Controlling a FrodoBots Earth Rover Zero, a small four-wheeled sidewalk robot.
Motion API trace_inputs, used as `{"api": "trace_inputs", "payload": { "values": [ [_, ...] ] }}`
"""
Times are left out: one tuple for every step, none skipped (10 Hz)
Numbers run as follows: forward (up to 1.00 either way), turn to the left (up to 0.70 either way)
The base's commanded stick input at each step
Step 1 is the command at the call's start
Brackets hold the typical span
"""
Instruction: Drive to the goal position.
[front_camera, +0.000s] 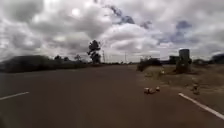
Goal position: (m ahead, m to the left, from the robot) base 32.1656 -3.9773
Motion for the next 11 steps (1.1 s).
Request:
{"api": "trace_inputs", "payload": {
  "values": [
    [0.85, -0.11],
    [0.85, 0.00],
    [0.85, 0.00],
    [0.85, 0.00],
    [0.85, 0.00],
    [0.85, 0.00],
    [0.85, 0.00],
    [0.85, 0.00],
    [0.85, 0.00],
    [0.85, 0.00],
    [0.85, 0.00]
  ]
}}
